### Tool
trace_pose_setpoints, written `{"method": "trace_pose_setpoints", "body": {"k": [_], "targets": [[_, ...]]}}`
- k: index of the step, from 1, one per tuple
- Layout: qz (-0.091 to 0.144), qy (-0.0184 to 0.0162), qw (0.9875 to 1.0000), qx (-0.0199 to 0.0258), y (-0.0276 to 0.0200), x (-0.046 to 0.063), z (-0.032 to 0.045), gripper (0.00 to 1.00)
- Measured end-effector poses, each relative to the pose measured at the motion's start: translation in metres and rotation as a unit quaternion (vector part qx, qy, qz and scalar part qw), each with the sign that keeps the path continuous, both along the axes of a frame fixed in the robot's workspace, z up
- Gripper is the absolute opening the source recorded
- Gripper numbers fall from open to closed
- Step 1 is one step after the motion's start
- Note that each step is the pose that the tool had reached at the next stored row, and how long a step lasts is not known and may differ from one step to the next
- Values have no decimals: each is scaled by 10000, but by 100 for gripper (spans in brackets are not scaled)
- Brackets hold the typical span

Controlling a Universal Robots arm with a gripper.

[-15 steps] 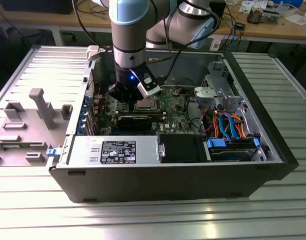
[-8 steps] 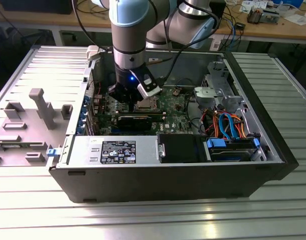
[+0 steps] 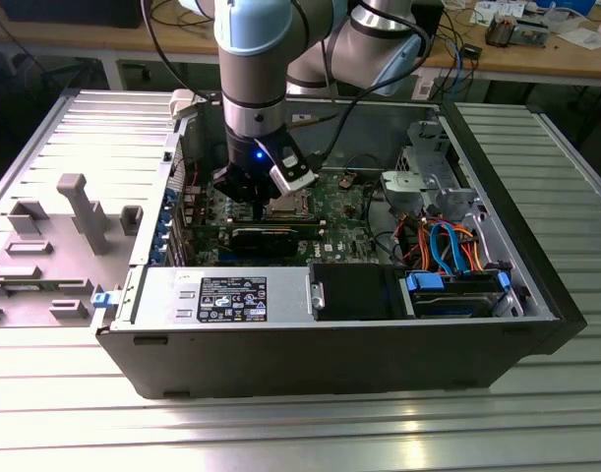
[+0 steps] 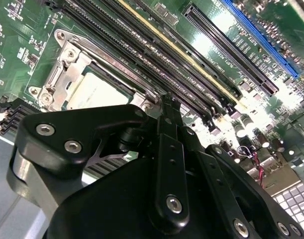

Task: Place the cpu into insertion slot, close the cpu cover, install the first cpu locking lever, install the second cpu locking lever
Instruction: 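Install the second cpu locking lever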

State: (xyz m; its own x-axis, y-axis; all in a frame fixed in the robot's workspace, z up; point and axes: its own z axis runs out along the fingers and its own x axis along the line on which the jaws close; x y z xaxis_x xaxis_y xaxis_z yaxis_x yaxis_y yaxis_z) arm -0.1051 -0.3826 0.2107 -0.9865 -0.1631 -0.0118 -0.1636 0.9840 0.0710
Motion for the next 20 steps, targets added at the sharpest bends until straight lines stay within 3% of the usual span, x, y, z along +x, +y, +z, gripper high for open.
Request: {"method": "trace_pose_setpoints", "body": {"k": [11,20], "targets": [[0,1,10000,83,2,0,-39,11],[2,1,9999,110,18,0,-65,11]]}}
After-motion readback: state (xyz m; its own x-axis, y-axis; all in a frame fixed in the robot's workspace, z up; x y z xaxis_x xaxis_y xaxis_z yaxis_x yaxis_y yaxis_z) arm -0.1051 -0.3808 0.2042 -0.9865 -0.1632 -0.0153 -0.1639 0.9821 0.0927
